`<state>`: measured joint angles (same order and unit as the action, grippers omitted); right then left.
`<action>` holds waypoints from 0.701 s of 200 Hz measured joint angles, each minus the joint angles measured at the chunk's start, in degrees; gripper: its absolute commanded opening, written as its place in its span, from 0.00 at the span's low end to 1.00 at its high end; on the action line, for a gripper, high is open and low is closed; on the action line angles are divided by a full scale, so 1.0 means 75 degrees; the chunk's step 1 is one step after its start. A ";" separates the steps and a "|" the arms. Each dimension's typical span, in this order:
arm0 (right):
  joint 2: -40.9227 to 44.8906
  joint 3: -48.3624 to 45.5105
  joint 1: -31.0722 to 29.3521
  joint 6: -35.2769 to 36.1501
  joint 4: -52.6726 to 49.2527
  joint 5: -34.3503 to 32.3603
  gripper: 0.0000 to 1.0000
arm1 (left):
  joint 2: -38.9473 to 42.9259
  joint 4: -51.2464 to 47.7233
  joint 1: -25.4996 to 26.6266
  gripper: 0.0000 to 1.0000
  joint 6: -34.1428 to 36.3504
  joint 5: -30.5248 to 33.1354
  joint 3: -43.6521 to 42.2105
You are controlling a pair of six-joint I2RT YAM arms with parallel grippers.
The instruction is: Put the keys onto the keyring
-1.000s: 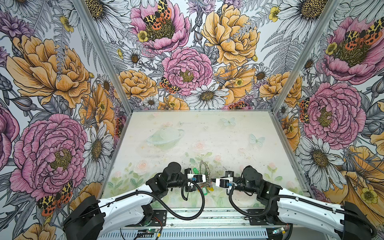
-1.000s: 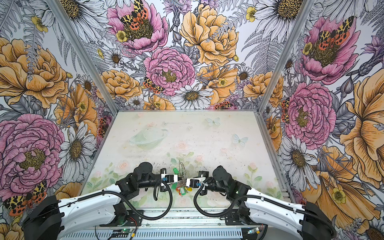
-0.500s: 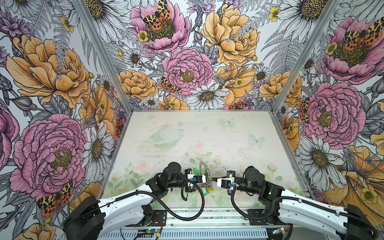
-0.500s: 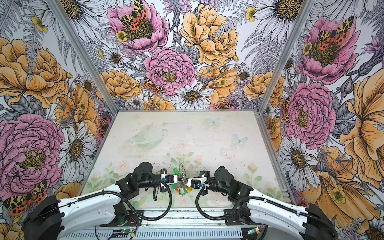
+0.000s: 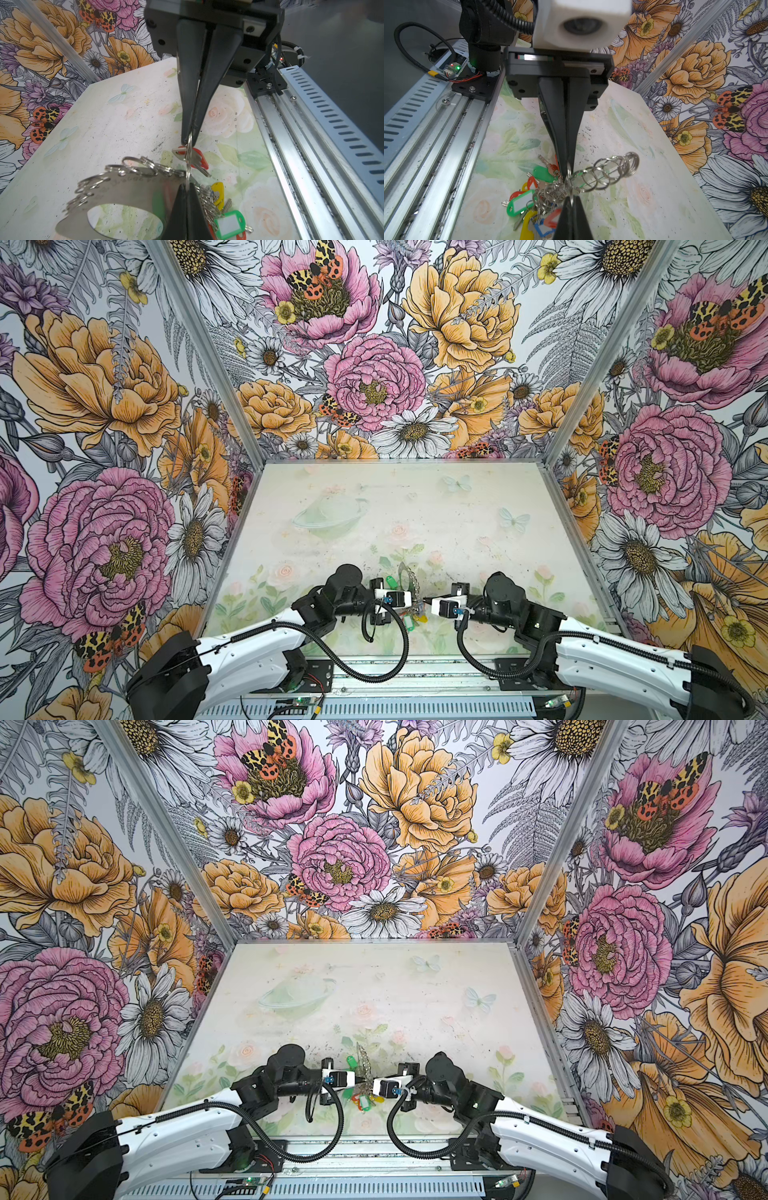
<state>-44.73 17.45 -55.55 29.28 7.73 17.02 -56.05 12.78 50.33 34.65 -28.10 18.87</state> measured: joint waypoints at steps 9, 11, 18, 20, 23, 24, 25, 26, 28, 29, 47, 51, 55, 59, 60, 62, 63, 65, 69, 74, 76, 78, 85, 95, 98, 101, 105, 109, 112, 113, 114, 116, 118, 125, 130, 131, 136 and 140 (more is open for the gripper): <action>-0.0009 0.0000 0.0000 0.0000 0.0006 0.0032 0.00 | 0.0000 -0.0009 0.0000 0.00 0.0000 -0.0012 0.0000; -0.0012 0.0000 0.0000 0.0000 0.0006 0.0035 0.00 | 0.0000 -0.0012 0.0003 0.00 0.0000 -0.0012 0.0000; -0.0020 0.0000 0.0000 0.0003 0.0012 0.0067 0.00 | 0.0000 -0.0020 0.0000 0.00 0.0000 -0.0017 0.0000; -0.0023 0.0000 0.0000 0.0003 0.0012 0.0082 0.00 | 0.0000 -0.0020 0.0003 0.00 0.0000 -0.0017 0.0000; -0.0035 0.0000 0.0000 0.0003 0.0020 0.0093 0.00 | 0.0000 -0.0023 0.0000 0.00 0.0000 -0.0020 0.0000; -0.0041 0.0000 0.0000 0.0003 0.0026 0.0093 0.00 | 0.0000 -0.0026 0.0000 0.00 0.0000 -0.0023 0.0000; -0.0041 0.0000 0.0000 0.0003 0.0029 0.0096 0.00 | 0.0000 -0.0026 0.0000 0.00 0.0000 -0.0023 0.0000; -0.0047 0.0000 0.0000 0.0006 0.0032 0.0105 0.00 | -0.0003 -0.0026 0.0000 0.00 0.0000 -0.0023 0.0000; -0.0050 0.0000 0.0000 0.0006 0.0032 0.0111 0.00 | -0.0003 -0.0032 0.0000 0.00 0.0000 -0.0023 0.0000; -0.0055 0.0000 0.0000 0.0009 0.0032 0.0114 0.00 | -0.0006 -0.0035 0.0000 0.00 0.0000 -0.0026 0.0000; -0.0079 0.0000 0.0000 0.0032 0.0035 0.0184 0.00 | -0.0061 -0.0079 0.0003 0.00 0.0000 -0.0044 0.0000; -0.0087 0.0000 0.0000 0.0038 0.0035 0.0207 0.00 | -0.0079 -0.0085 0.0003 0.00 -0.0003 -0.0050 0.0000; -0.0099 0.0000 0.0000 0.0044 0.0035 0.0224 0.00 | -0.0093 -0.0082 0.0003 0.00 -0.0003 -0.0064 0.0000; -0.0105 0.0000 0.0000 0.0047 0.0032 0.0236 0.00 | -0.0105 -0.0087 0.0003 0.00 -0.0003 -0.0067 0.0000; -0.0105 0.0000 0.0000 0.0047 0.0032 0.0236 0.00 | -0.0108 -0.0087 0.0003 0.00 -0.0006 -0.0067 0.0000; -0.0105 0.0000 0.0000 0.0047 0.0029 0.0242 0.00 | -0.0114 -0.0090 0.0003 0.00 -0.0006 -0.0070 0.0000; -0.0108 0.0000 0.0000 0.0050 0.0029 0.0248 0.00 | -0.0114 -0.0093 0.0003 0.00 -0.0003 -0.0070 0.0000; -0.0111 0.0000 0.0000 0.0050 0.0029 0.0254 0.00 | -0.0114 -0.0105 0.0003 0.00 -0.0003 -0.0070 0.0000; -0.0114 0.0000 0.0000 0.0050 0.0029 0.0262 0.00 | -0.0125 -0.0114 0.0003 0.00 -0.0006 -0.0073 0.0000; -0.0117 0.0000 -0.0006 0.0050 0.0032 0.0286 0.00 | -0.0131 -0.0125 0.0003 0.00 -0.0006 -0.0076 0.0000; -0.0117 0.0000 -0.0006 0.0050 0.0032 0.0294 0.00 | -0.0137 -0.0131 0.0003 0.00 -0.0006 -0.0073 0.0000; -0.0117 0.0000 -0.0006 0.0050 0.0032 0.0303 0.00 | -0.0140 -0.0134 0.0003 0.00 -0.0006 -0.0073 0.0003; -0.0128 0.0000 -0.0006 0.0050 0.0032 0.0326 0.00 | -0.0152 -0.0154 0.0000 0.00 -0.0006 -0.0073 0.0003; -0.0160 0.0000 -0.0023 0.0050 0.0029 0.0364 0.00 | -0.0157 -0.0175 0.0000 0.00 -0.0009 -0.0073 0.0012; -0.0169 0.0000 -0.0035 0.0050 0.0029 0.0370 0.00 | -0.0157 -0.0192 0.0003 0.00 -0.0012 -0.0073 0.0017; -0.0175 0.0000 -0.0035 0.0050 0.0029 0.0370 0.00 | -0.0157 -0.0195 0.0003 0.00 -0.0012 -0.0076 0.0017; -0.0184 0.0000 -0.0041 0.0050 0.0035 0.0370 0.00 | -0.0157 -0.0201 0.0003 0.00 -0.0012 -0.0087 0.0020; -0.0192 0.0003 -0.0041 0.0050 0.0035 0.0373 0.00 | -0.0157 -0.0198 0.0003 0.00 -0.0017 -0.0096 0.0023; -0.0198 0.0003 -0.0044 0.0050 0.0035 0.0373 0.00 | -0.0157 -0.0201 0.0003 0.00 -0.0023 -0.0096 0.0023; -0.0201 0.0003 -0.0044 0.0052 0.0038 0.0373 0.00 | -0.0157 -0.0201 0.0003 0.00 -0.0023 -0.0096 0.0026; -0.0201 0.0003 -0.0044 0.0050 0.0035 0.0373 0.00 | -0.0157 -0.0204 0.0000 0.00 -0.0023 -0.0096 0.0026; -0.0207 0.0003 -0.0044 0.0050 0.0035 0.0370 0.00 | -0.0157 -0.0210 0.0003 0.00 -0.0023 -0.0099 0.0026; -0.0210 0.0003 -0.0044 0.0050 0.0035 0.0370 0.00 | -0.0157 -0.0213 0.0003 0.00 -0.0023 -0.0099 0.0029; -0.0224 0.0003 -0.0050 0.0050 0.0035 0.0370 0.00 | -0.0157 -0.0227 0.0003 0.00 -0.0026 -0.0105 0.0029; -0.0242 0.0009 -0.0050 0.0050 0.0035 0.0373 0.00 | -0.0157 -0.0245 0.0003 0.00 -0.0026 -0.0122 0.0029; -0.0245 0.0009 -0.0050 0.0050 0.0035 0.0373 0.00 | -0.0157 -0.0248 0.0003 0.00 -0.0026 -0.0122 0.0029; -0.0265 0.0015 -0.0052 0.0050 0.0035 0.0370 0.00 | -0.0157 -0.0256 0.0000 0.00 -0.0023 -0.0122 0.0029; -0.0283 0.0015 -0.0055 0.0050 0.0035 0.0370 0.00 | -0.0157 -0.0265 0.0000 0.00 -0.0026 -0.0122 0.0029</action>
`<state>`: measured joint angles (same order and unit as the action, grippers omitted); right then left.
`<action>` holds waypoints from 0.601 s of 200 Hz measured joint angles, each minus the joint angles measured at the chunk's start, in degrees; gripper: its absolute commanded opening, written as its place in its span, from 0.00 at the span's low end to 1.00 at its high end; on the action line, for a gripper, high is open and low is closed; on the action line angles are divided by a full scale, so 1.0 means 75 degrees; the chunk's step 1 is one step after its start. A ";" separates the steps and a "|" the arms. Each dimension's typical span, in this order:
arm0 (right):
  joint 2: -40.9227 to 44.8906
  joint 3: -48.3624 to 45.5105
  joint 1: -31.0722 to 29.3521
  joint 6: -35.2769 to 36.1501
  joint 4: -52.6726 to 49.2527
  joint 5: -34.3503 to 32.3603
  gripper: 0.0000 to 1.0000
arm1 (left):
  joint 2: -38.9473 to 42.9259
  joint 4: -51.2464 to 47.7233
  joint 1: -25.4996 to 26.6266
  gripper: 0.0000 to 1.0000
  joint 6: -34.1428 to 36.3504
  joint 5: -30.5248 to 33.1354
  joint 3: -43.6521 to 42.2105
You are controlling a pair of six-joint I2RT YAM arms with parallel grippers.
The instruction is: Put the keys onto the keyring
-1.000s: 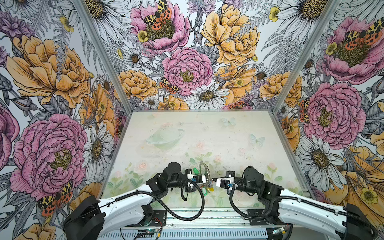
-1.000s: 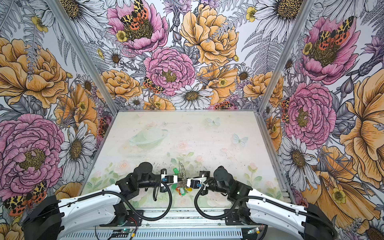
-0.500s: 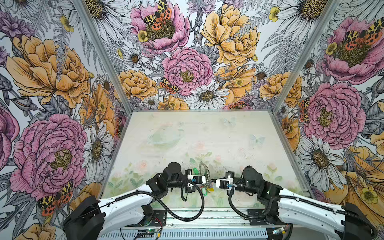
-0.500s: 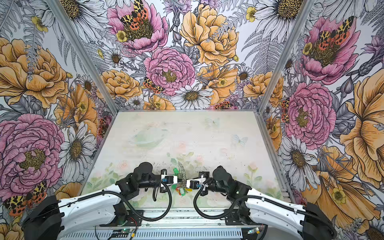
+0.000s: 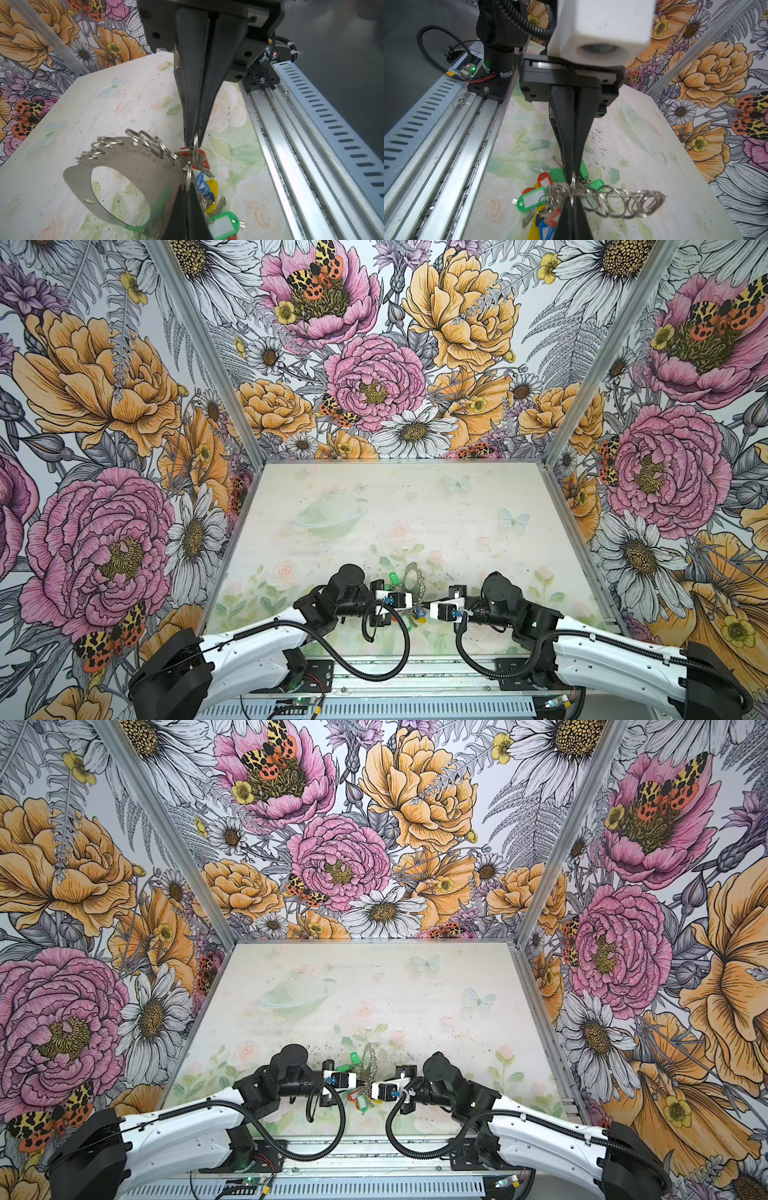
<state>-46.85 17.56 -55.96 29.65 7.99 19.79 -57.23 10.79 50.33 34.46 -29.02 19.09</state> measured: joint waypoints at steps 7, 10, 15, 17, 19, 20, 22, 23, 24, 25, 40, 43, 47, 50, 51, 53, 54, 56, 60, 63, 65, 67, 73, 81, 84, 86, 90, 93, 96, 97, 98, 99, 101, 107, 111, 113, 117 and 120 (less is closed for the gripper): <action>-0.0020 0.0009 0.0000 0.0000 0.0000 0.0000 0.00 | 0.0000 -0.0017 0.0000 0.00 0.0000 -0.0003 0.0000; -0.0029 0.0015 0.0000 0.0000 -0.0003 0.0000 0.00 | 0.0003 -0.0026 0.0000 0.00 0.0000 -0.0003 0.0000; -0.0032 0.0023 0.0000 0.0000 -0.0009 0.0000 0.00 | 0.0003 -0.0038 0.0000 0.00 0.0000 -0.0003 0.0000; -0.0038 0.0026 0.0000 0.0000 -0.0009 0.0000 0.00 | 0.0003 -0.0038 0.0000 0.00 0.0000 -0.0003 0.0000; -0.0044 0.0032 0.0000 0.0000 -0.0009 0.0000 0.00 | 0.0003 -0.0041 0.0000 0.00 0.0000 -0.0006 0.0000; -0.0047 0.0038 0.0000 0.0000 -0.0012 0.0000 0.00 | 0.0003 -0.0041 0.0000 0.00 -0.0003 -0.0006 0.0000; -0.0052 0.0041 0.0000 0.0000 -0.0015 0.0000 0.00 | 0.0012 -0.0044 0.0000 0.00 0.0000 -0.0003 0.0000; -0.0058 0.0047 0.0000 0.0000 -0.0012 0.0000 0.00 | 0.0015 -0.0047 0.0000 0.00 -0.0003 -0.0003 0.0000; -0.0061 0.0047 0.0000 0.0000 -0.0012 0.0000 0.00 | 0.0017 -0.0047 0.0000 0.00 -0.0003 -0.0006 0.0000; -0.0067 0.0052 0.0000 0.0000 -0.0012 0.0000 0.00 | 0.0017 -0.0050 0.0000 0.00 -0.0003 -0.0006 0.0000; -0.0140 0.0131 0.0000 0.0000 -0.0055 0.0000 0.00 | 0.0067 -0.0131 0.0003 0.00 -0.0003 -0.0003 0.0020; -0.0157 0.0152 0.0000 0.0000 -0.0064 0.0000 0.00 | 0.0079 -0.0169 0.0003 0.00 -0.0003 -0.0003 0.0035; -0.0178 0.0178 0.0000 0.0000 -0.0076 0.0000 0.00 | 0.0087 -0.0213 0.0003 0.00 -0.0003 0.0000 0.0055; -0.0192 0.0195 0.0000 0.0000 -0.0085 0.0000 0.00 | 0.0090 -0.0236 0.0003 0.00 0.0000 0.0000 0.0073; -0.0198 0.0204 0.0000 0.0000 -0.0087 0.0000 0.00 | 0.0096 -0.0251 0.0000 0.00 -0.0003 0.0000 0.0079; -0.0204 0.0210 0.0000 0.0000 -0.0090 0.0000 0.00 | 0.0099 -0.0271 0.0003 0.00 -0.0003 0.0003 0.0090; -0.0210 0.0216 0.0000 0.0000 -0.0096 0.0000 0.00 | 0.0099 -0.0280 0.0000 0.00 -0.0003 0.0003 0.0096; -0.0213 0.0227 0.0000 0.0000 -0.0105 0.0000 0.00 | 0.0102 -0.0300 0.0003 0.00 -0.0003 0.0003 0.0105; -0.0219 0.0242 0.0000 0.0000 -0.0122 0.0000 0.00 | 0.0102 -0.0338 0.0000 0.00 -0.0003 0.0006 0.0122; -0.0224 0.0251 0.0000 0.0000 -0.0125 0.0000 0.00 | 0.0102 -0.0379 0.0000 0.00 -0.0003 0.0006 0.0140; -0.0224 0.0251 0.0000 0.0000 -0.0131 0.0003 0.00 | 0.0102 -0.0399 0.0000 0.00 -0.0003 0.0006 0.0152; -0.0224 0.0254 0.0000 0.0000 -0.0137 0.0003 0.00 | 0.0102 -0.0420 0.0003 0.00 -0.0003 0.0006 0.0160; -0.0224 0.0254 0.0000 0.0000 -0.0146 0.0006 0.00 | 0.0102 -0.0481 0.0003 0.00 -0.0003 0.0006 0.0195; -0.0224 0.0254 0.0000 0.0000 -0.0146 0.0006 0.00 | 0.0099 -0.0574 0.0000 0.00 -0.0003 0.0006 0.0245; -0.0224 0.0254 0.0000 0.0000 -0.0146 0.0003 0.00 | 0.0096 -0.0606 0.0003 0.00 -0.0003 0.0006 0.0259; -0.0221 0.0254 0.0000 0.0000 -0.0146 0.0006 0.00 | 0.0090 -0.0627 0.0003 0.00 -0.0003 0.0006 0.0268; -0.0221 0.0254 0.0000 0.0000 -0.0149 0.0006 0.00 | 0.0079 -0.0656 0.0003 0.00 -0.0003 0.0006 0.0289; -0.0221 0.0254 0.0000 0.0000 -0.0154 0.0003 0.00 | 0.0070 -0.0685 0.0003 0.00 -0.0003 0.0006 0.0303; -0.0221 0.0254 0.0000 0.0000 -0.0157 0.0003 0.00 | 0.0058 -0.0705 0.0003 0.00 -0.0003 0.0006 0.0318; -0.0221 0.0254 0.0000 0.0000 -0.0163 0.0003 0.00 | 0.0052 -0.0714 0.0003 0.00 -0.0003 0.0006 0.0323; -0.0221 0.0254 0.0000 0.0000 -0.0166 0.0003 0.00 | 0.0050 -0.0723 0.0003 0.00 -0.0003 0.0006 0.0329; -0.0221 0.0254 0.0000 -0.0003 -0.0172 0.0003 0.00 | 0.0047 -0.0731 0.0003 0.00 -0.0003 0.0006 0.0332; -0.0221 0.0254 0.0000 0.0000 -0.0175 0.0003 0.00 | 0.0038 -0.0740 0.0003 0.00 -0.0003 0.0006 0.0344; -0.0221 0.0254 0.0000 -0.0003 -0.0184 0.0003 0.00 | 0.0012 -0.0769 0.0003 0.00 -0.0006 0.0003 0.0358; -0.0221 0.0254 0.0000 -0.0003 -0.0189 0.0006 0.00 | 0.0003 -0.0793 0.0003 0.00 -0.0003 0.0003 0.0370; -0.0221 0.0254 0.0000 -0.0003 -0.0195 0.0003 0.00 | -0.0006 -0.0804 0.0003 0.00 -0.0006 0.0003 0.0373; -0.0221 0.0254 0.0000 -0.0003 -0.0201 0.0003 0.00 | -0.0015 -0.0825 0.0003 0.00 -0.0003 0.0003 0.0385; -0.0224 0.0254 0.0000 -0.0003 -0.0207 0.0003 0.00 | -0.0026 -0.0842 0.0003 0.00 -0.0006 0.0000 0.0399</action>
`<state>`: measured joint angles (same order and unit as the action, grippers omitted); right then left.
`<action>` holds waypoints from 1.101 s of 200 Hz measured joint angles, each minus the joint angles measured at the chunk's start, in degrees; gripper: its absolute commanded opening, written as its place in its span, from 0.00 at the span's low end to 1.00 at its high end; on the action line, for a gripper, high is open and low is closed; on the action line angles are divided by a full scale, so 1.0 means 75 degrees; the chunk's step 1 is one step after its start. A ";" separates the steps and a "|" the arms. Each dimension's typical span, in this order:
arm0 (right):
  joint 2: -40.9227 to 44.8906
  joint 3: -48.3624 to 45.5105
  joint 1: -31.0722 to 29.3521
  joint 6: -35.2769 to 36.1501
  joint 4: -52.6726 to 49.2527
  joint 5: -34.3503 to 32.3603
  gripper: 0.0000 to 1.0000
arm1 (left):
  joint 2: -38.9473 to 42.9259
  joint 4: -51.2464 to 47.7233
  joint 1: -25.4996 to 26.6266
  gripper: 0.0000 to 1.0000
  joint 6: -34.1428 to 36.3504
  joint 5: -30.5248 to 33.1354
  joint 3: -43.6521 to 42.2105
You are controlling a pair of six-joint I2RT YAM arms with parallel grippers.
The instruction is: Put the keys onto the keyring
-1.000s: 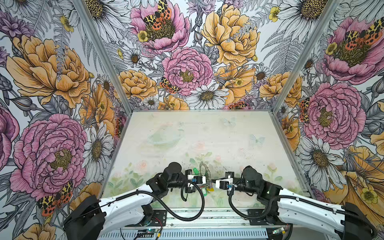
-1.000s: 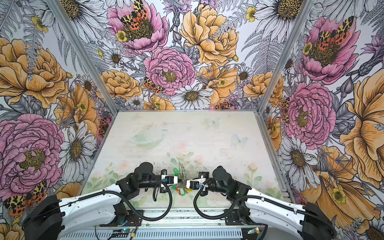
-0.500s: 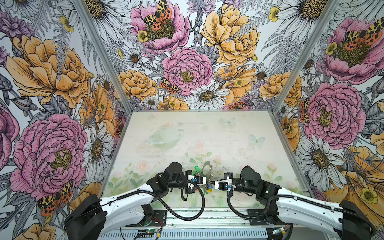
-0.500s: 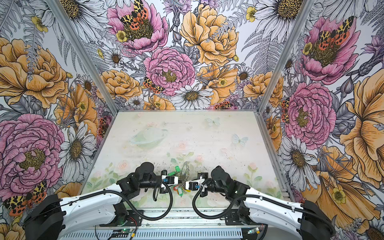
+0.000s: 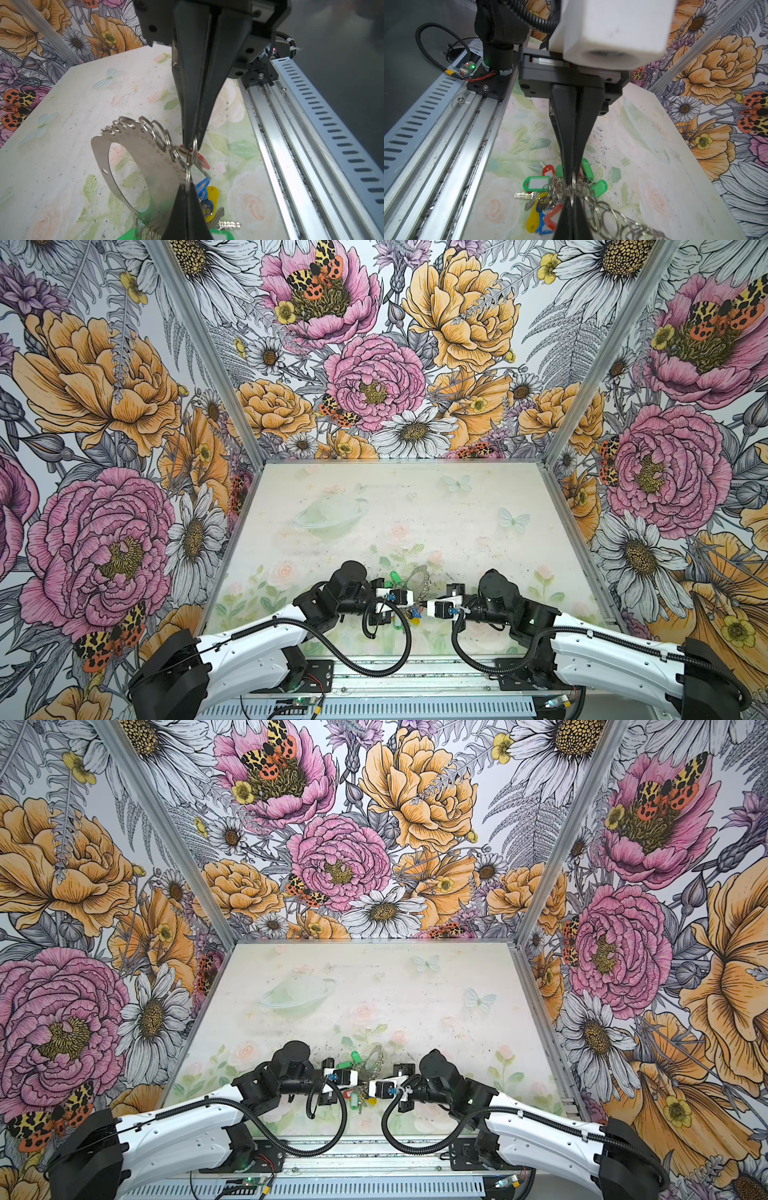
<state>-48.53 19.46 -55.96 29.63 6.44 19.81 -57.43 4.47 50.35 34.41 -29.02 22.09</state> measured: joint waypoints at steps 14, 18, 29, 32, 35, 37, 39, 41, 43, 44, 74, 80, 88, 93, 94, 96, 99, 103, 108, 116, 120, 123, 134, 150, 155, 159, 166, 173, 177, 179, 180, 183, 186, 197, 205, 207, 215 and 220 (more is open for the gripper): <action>-0.0003 0.0000 0.0000 -0.0003 -0.0015 -0.0003 0.00 | -0.0032 -0.0047 0.0000 0.00 0.0003 0.0000 0.0041; -0.0006 0.0000 0.0000 -0.0006 -0.0015 0.0000 0.00 | -0.0032 -0.0058 0.0000 0.00 0.0003 0.0000 0.0044; -0.0038 0.0000 0.0000 -0.0017 -0.0015 0.0003 0.00 | -0.0032 -0.0093 0.0000 0.00 0.0003 0.0000 0.0052; -0.0047 0.0003 0.0000 -0.0017 -0.0015 0.0003 0.00 | -0.0038 -0.0108 0.0000 0.00 0.0003 0.0003 0.0055; -0.0067 0.0009 0.0000 -0.0020 -0.0015 0.0006 0.00 | -0.0041 -0.0117 0.0000 0.00 0.0003 0.0000 0.0058; -0.0079 0.0015 0.0000 -0.0020 -0.0015 0.0003 0.00 | -0.0044 -0.0117 0.0000 0.00 0.0003 0.0000 0.0058; -0.0087 0.0015 0.0000 -0.0020 -0.0017 0.0006 0.00 | -0.0047 -0.0122 0.0000 0.00 0.0003 0.0000 0.0058; -0.0096 0.0023 0.0000 -0.0020 -0.0015 0.0003 0.00 | -0.0052 -0.0125 0.0000 0.00 0.0003 0.0003 0.0058; -0.0108 0.0029 0.0000 -0.0020 -0.0023 0.0006 0.00 | -0.0058 -0.0137 0.0000 0.00 0.0003 0.0003 0.0058; -0.0111 0.0029 0.0000 -0.0023 -0.0026 0.0006 0.00 | -0.0058 -0.0140 0.0000 0.00 0.0003 0.0000 0.0058; -0.0297 0.0087 0.0000 -0.0067 -0.0035 0.0064 0.00 | -0.0061 -0.0289 0.0006 0.00 0.0009 0.0003 0.0058; -0.0335 0.0102 0.0000 -0.0087 -0.0035 0.0067 0.00 | -0.0061 -0.0312 0.0006 0.00 0.0012 0.0003 0.0058; -0.0370 0.0119 0.0000 -0.0117 -0.0047 0.0079 0.00 | -0.0061 -0.0350 0.0006 0.00 0.0020 0.0003 0.0058; -0.0393 0.0131 0.0003 -0.0149 -0.0052 0.0087 0.00 | -0.0061 -0.0373 0.0006 0.00 0.0032 0.0003 0.0058; -0.0396 0.0131 0.0003 -0.0149 -0.0055 0.0087 0.00 | -0.0061 -0.0376 0.0006 0.00 0.0032 0.0003 0.0058; -0.0405 0.0134 0.0000 -0.0166 -0.0055 0.0093 0.00 | -0.0064 -0.0385 0.0006 0.00 0.0032 0.0003 0.0058; -0.0414 0.0134 0.0000 -0.0172 -0.0055 0.0102 0.00 | -0.0067 -0.0399 0.0006 0.00 0.0035 0.0003 0.0058; -0.0431 0.0134 0.0003 -0.0201 -0.0052 0.0117 0.00 | -0.0076 -0.0402 0.0015 0.00 0.0038 0.0003 0.0058; -0.0449 0.0134 0.0009 -0.0219 -0.0055 0.0131 0.00 | -0.0090 -0.0411 0.0020 0.00 0.0041 0.0003 0.0058; -0.0475 0.0134 0.0009 -0.0236 -0.0058 0.0149 0.00 | -0.0125 -0.0423 0.0020 0.00 0.0064 -0.0003 0.0058; -0.0490 0.0134 0.0009 -0.0259 -0.0055 0.0152 0.00 | -0.0146 -0.0425 0.0020 0.00 0.0067 -0.0003 0.0058; -0.0501 0.0134 0.0009 -0.0268 -0.0055 0.0157 0.00 | -0.0163 -0.0431 0.0020 0.00 0.0070 -0.0003 0.0061; -0.0542 0.0134 0.0023 -0.0321 -0.0061 0.0184 0.00 | -0.0219 -0.0463 0.0050 0.00 0.0090 0.0003 0.0076; -0.0554 0.0134 0.0023 -0.0396 -0.0114 0.0227 0.00 | -0.0280 -0.0530 0.0082 0.00 0.0125 0.0000 0.0108; -0.0554 0.0134 0.0023 -0.0411 -0.0119 0.0233 0.00 | -0.0283 -0.0557 0.0096 0.00 0.0149 0.0003 0.0119; -0.0554 0.0134 0.0023 -0.0428 -0.0119 0.0236 0.00 | -0.0286 -0.0571 0.0102 0.00 0.0152 0.0003 0.0128; -0.0554 0.0134 0.0029 -0.0458 -0.0125 0.0259 0.00 | -0.0289 -0.0603 0.0108 0.00 0.0160 0.0003 0.0143; -0.0554 0.0134 0.0055 -0.0493 -0.0122 0.0289 0.00 | -0.0289 -0.0627 0.0108 0.00 0.0189 0.0003 0.0157; -0.0554 0.0134 0.0067 -0.0507 -0.0117 0.0300 0.00 | -0.0289 -0.0627 0.0108 0.00 0.0207 0.0003 0.0160; -0.0554 0.0134 0.0073 -0.0525 -0.0114 0.0315 0.00 | -0.0289 -0.0627 0.0108 0.00 0.0207 0.0003 0.0163; -0.0554 0.0134 0.0076 -0.0525 -0.0114 0.0321 0.00 | -0.0289 -0.0627 0.0108 0.00 0.0207 0.0003 0.0166; -0.0554 0.0134 0.0090 -0.0548 -0.0108 0.0329 0.00 | -0.0291 -0.0629 0.0108 0.00 0.0207 0.0006 0.0169; -0.0554 0.0134 0.0099 -0.0560 -0.0108 0.0344 0.00 | -0.0291 -0.0629 0.0108 0.00 0.0207 0.0006 0.0172; -0.0554 0.0134 0.0108 -0.0580 -0.0099 0.0367 0.00 | -0.0294 -0.0632 0.0108 0.00 0.0201 0.0003 0.0181; -0.0554 0.0134 0.0111 -0.0580 -0.0085 0.0367 0.00 | -0.0294 -0.0635 0.0105 0.00 0.0178 0.0003 0.0189; -0.0554 0.0134 0.0111 -0.0580 -0.0082 0.0367 0.00 | -0.0294 -0.0638 0.0105 0.00 0.0175 0.0003 0.0192; -0.0554 0.0134 0.0122 -0.0571 -0.0070 0.0364 0.00 | -0.0294 -0.0641 0.0105 0.00 0.0102 0.0003 0.0198; -0.0554 0.0134 0.0122 -0.0571 -0.0058 0.0364 0.00 | -0.0294 -0.0638 0.0102 0.00 0.0052 0.0003 0.0198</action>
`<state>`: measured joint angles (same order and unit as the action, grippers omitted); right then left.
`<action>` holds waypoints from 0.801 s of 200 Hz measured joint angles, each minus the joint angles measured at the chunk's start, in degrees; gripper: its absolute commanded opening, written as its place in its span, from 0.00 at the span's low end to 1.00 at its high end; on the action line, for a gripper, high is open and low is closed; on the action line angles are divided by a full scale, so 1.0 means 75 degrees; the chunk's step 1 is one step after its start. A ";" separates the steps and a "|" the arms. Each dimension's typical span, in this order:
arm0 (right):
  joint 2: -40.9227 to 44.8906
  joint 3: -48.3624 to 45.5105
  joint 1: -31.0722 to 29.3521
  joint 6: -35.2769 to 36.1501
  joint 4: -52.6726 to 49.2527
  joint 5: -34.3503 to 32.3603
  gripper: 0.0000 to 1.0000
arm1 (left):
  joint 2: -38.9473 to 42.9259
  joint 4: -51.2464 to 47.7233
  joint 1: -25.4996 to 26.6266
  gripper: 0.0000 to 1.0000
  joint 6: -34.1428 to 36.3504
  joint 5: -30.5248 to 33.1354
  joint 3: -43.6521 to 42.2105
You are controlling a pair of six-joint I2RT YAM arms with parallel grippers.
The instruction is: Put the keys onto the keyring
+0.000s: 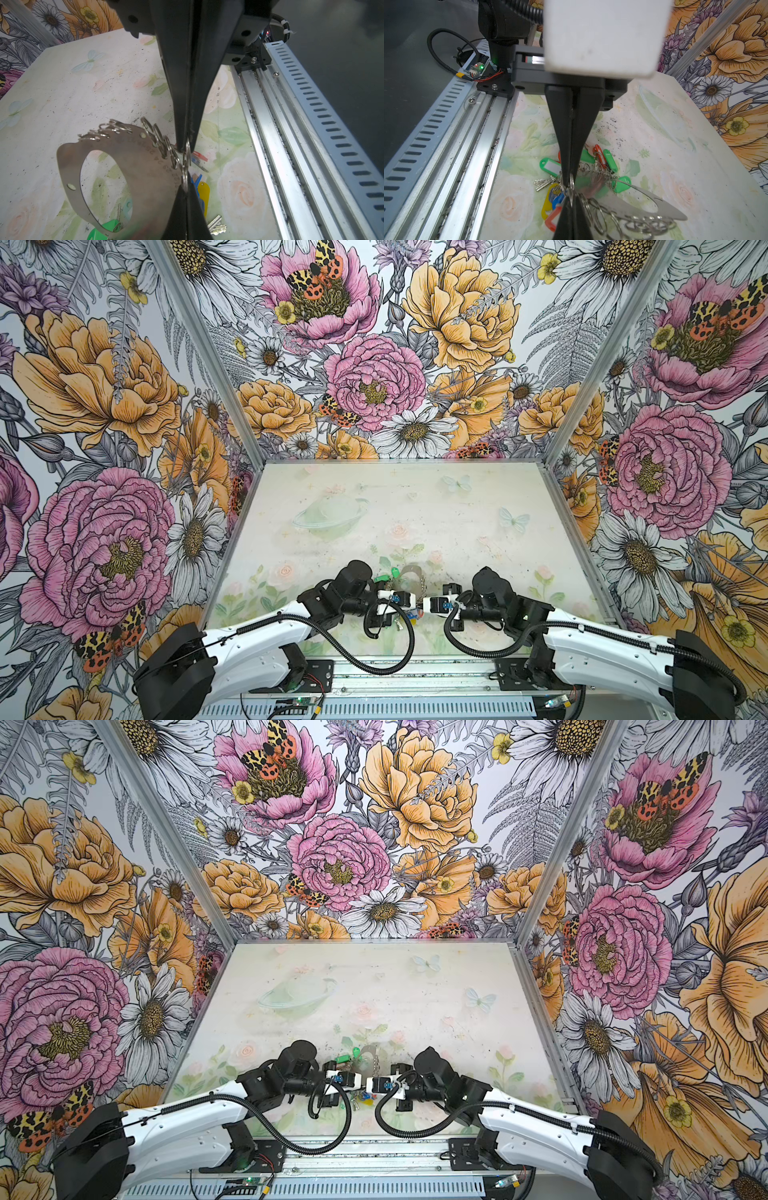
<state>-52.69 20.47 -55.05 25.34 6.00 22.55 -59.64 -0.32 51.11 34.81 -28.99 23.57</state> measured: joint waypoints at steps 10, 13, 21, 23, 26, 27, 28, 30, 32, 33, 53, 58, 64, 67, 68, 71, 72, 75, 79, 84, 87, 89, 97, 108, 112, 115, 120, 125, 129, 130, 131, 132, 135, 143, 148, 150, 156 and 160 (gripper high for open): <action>0.0009 -0.0009 0.0000 0.0006 0.0020 -0.0038 0.00 | 0.0000 0.0000 -0.0006 0.00 -0.0099 0.0000 0.0006; 0.0012 -0.0015 0.0000 0.0006 0.0029 -0.0050 0.00 | 0.0000 0.0003 -0.0009 0.00 -0.0134 0.0000 0.0009; 0.0032 -0.0020 0.0000 0.0026 0.0050 -0.0096 0.00 | 0.0000 0.0003 -0.0020 0.00 -0.0239 0.0003 0.0026; 0.0041 -0.0023 0.0000 0.0026 0.0052 -0.0117 0.00 | -0.0003 0.0000 -0.0026 0.00 -0.0259 0.0003 0.0032; 0.0052 -0.0023 0.0000 0.0035 0.0058 -0.0146 0.00 | -0.0009 -0.0003 -0.0038 0.00 -0.0289 0.0003 0.0050; 0.0055 -0.0023 0.0000 0.0032 0.0061 -0.0152 0.00 | -0.0009 -0.0003 -0.0041 0.00 -0.0294 0.0000 0.0052; 0.0061 -0.0023 0.0000 0.0035 0.0064 -0.0169 0.00 | -0.0012 -0.0003 -0.0041 0.00 -0.0315 0.0000 0.0058; 0.0073 -0.0023 0.0000 0.0035 0.0070 -0.0192 0.00 | -0.0017 -0.0003 -0.0047 0.00 -0.0347 0.0003 0.0073; 0.0079 -0.0023 0.0003 0.0035 0.0076 -0.0207 0.00 | -0.0020 -0.0003 -0.0052 0.00 -0.0367 0.0003 0.0085; 0.0085 -0.0023 0.0006 0.0038 0.0082 -0.0221 0.00 | -0.0023 -0.0006 -0.0055 0.00 -0.0396 0.0003 0.0093; 0.0181 -0.0023 0.0128 0.0061 0.0154 -0.0364 0.00 | -0.0125 0.0009 -0.0122 0.00 -0.0691 0.0012 0.0262; 0.0187 -0.0023 0.0163 0.0061 0.0195 -0.0376 0.00 | -0.0163 0.0015 -0.0149 0.00 -0.0796 0.0020 0.0306; 0.0187 -0.0020 0.0207 0.0058 0.0230 -0.0391 0.00 | -0.0195 0.0015 -0.0166 0.00 -0.0871 0.0026 0.0350; 0.0187 -0.0020 0.0230 0.0058 0.0254 -0.0402 0.00 | -0.0216 0.0015 -0.0184 0.00 -0.0947 0.0026 0.0376; 0.0187 -0.0020 0.0242 0.0058 0.0262 -0.0399 0.00 | -0.0216 0.0015 -0.0187 0.00 -0.0962 0.0029 0.0382; 0.0187 -0.0020 0.0256 0.0058 0.0277 -0.0408 0.00 | -0.0230 0.0015 -0.0198 0.00 -0.1005 0.0029 0.0402; 0.0187 -0.0020 0.0265 0.0058 0.0283 -0.0414 0.00 | -0.0236 0.0015 -0.0201 0.00 -0.1017 0.0029 0.0405; 0.0187 -0.0020 0.0286 0.0058 0.0300 -0.0420 0.00 | -0.0248 0.0015 -0.0210 0.00 -0.1067 0.0029 0.0425; 0.0187 -0.0020 0.0300 0.0058 0.0329 -0.0434 0.00 | -0.0254 0.0015 -0.0227 0.00 -0.1128 0.0029 0.0449; 0.0184 -0.0020 0.0323 0.0061 0.0358 -0.0440 0.00 | -0.0262 0.0012 -0.0245 0.00 -0.1204 0.0026 0.0475; 0.0181 -0.0020 0.0341 0.0061 0.0382 -0.0443 0.00 | -0.0262 0.0012 -0.0256 0.00 -0.1250 0.0026 0.0490; 0.0181 -0.0020 0.0353 0.0061 0.0396 -0.0446 0.00 | -0.0265 0.0015 -0.0256 0.00 -0.1274 0.0026 0.0495; 0.0178 -0.0020 0.0382 0.0064 0.0446 -0.0460 0.00 | -0.0265 0.0012 -0.0286 0.00 -0.1399 0.0026 0.0533; 0.0178 -0.0017 0.0420 0.0090 0.0507 -0.0493 0.00 | -0.0265 0.0006 -0.0303 0.00 -0.1536 0.0029 0.0586; 0.0178 -0.0015 0.0431 0.0119 0.0533 -0.0519 0.00 | -0.0265 -0.0009 -0.0306 0.00 -0.1591 0.0029 0.0609; 0.0178 -0.0015 0.0437 0.0122 0.0551 -0.0522 0.00 | -0.0265 -0.0015 -0.0309 0.00 -0.1626 0.0032 0.0624; 0.0181 -0.0012 0.0443 0.0160 0.0577 -0.0557 0.00 | -0.0265 -0.0047 -0.0321 0.00 -0.1673 0.0032 0.0656; 0.0181 -0.0012 0.0446 0.0181 0.0615 -0.0589 0.00 | -0.0265 -0.0064 -0.0329 0.00 -0.1740 0.0035 0.0688; 0.0181 -0.0012 0.0446 0.0210 0.0641 -0.0621 0.00 | -0.0265 -0.0093 -0.0341 0.00 -0.1798 0.0035 0.0720; 0.0181 -0.0012 0.0446 0.0213 0.0650 -0.0632 0.00 | -0.0265 -0.0102 -0.0344 0.00 -0.1801 0.0035 0.0726; 0.0181 -0.0012 0.0446 0.0219 0.0659 -0.0647 0.00 | -0.0265 -0.0108 -0.0344 0.00 -0.1804 0.0035 0.0731; 0.0181 -0.0012 0.0446 0.0230 0.0673 -0.0659 0.00 | -0.0265 -0.0111 -0.0347 0.00 -0.1816 0.0035 0.0740; 0.0181 -0.0012 0.0446 0.0239 0.0691 -0.0670 0.00 | -0.0265 -0.0125 -0.0353 0.00 -0.1856 0.0038 0.0761; 0.0181 -0.0012 0.0446 0.0291 0.0749 -0.0746 0.00 | -0.0271 -0.0160 -0.0356 0.00 -0.1923 0.0055 0.0810; 0.0181 -0.0012 0.0446 0.0329 0.0778 -0.0784 0.00 | -0.0280 -0.0166 -0.0356 0.00 -0.1947 0.0061 0.0836; 0.0181 -0.0012 0.0446 0.0344 0.0790 -0.0810 0.00 | -0.0286 -0.0169 -0.0356 0.00 -0.1964 0.0061 0.0845; 0.0181 -0.0012 0.0443 0.0379 0.0822 -0.0863 0.00 | -0.0312 -0.0181 -0.0367 0.00 -0.2011 0.0064 0.0874; 0.0181 -0.0012 0.0443 0.0408 0.0839 -0.0903 0.00 | -0.0326 -0.0184 -0.0373 0.00 -0.2057 0.0064 0.0892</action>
<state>-51.33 20.38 -51.72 28.40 12.29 15.77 -62.08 -1.69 48.31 19.38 -28.51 30.26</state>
